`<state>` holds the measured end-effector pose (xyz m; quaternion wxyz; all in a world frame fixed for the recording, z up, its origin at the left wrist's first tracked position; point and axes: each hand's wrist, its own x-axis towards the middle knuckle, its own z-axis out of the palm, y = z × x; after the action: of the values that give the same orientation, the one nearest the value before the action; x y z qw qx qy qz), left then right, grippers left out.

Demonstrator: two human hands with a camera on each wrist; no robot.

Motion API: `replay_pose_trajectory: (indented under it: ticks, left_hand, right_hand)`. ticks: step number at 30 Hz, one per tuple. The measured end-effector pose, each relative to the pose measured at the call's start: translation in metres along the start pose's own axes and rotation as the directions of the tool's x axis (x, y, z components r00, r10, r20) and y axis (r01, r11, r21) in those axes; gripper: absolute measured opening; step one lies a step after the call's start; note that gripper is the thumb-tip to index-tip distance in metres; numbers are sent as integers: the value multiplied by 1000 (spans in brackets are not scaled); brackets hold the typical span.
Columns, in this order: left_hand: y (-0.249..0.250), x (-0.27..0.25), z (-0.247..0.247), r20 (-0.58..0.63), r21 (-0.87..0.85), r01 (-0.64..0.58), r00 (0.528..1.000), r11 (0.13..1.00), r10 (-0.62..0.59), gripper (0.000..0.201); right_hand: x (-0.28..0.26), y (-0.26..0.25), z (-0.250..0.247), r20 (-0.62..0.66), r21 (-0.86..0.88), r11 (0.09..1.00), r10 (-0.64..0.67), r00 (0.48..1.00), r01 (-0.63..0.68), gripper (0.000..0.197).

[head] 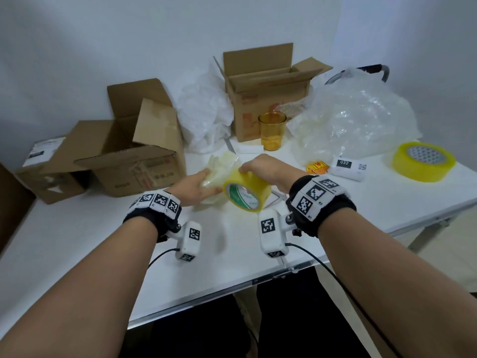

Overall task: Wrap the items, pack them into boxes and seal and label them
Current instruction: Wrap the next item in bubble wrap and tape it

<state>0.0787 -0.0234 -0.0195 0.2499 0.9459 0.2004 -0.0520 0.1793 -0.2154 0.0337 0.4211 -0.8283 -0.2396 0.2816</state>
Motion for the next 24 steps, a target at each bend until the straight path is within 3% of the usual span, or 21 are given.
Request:
replay_pose_trajectory:
  ticks: [4, 7, 12, 17, 21, 24]
  left_hand:
    - [3, 2, 0, -62, -58, -25, 998, 998, 22, 77]
    - [2, 2, -3, -21, -67, -20, 1000, 998, 18, 74]
    - [1, 4, -11, 16, -101, -39, 999, 994, 41, 73]
    - [4, 5, -26, 80, -110, -80, 993, 991, 89, 49]
    - [6, 10, -28, -165, -107, -55, 986, 993, 37, 49]
    - [4, 7, -21, -226, -133, -78, 973, 988, 46, 47]
  right_hand:
    - [4, 1, 3, -5, -140, 990, -14, 1000, 13, 24]
    - [4, 4, 3, 7, -143, 990, -9, 1000, 10, 27]
    - [6, 10, 9, 47, -43, 999, 20, 999, -18, 37]
    - [9, 6, 8, 114, 106, 993, 42, 993, -54, 38]
    - [11, -2, 15, 129, 161, 985, 39, 991, -60, 33]
    - [12, -6, 24, 126, 165, 984, 49, 991, -69, 21]
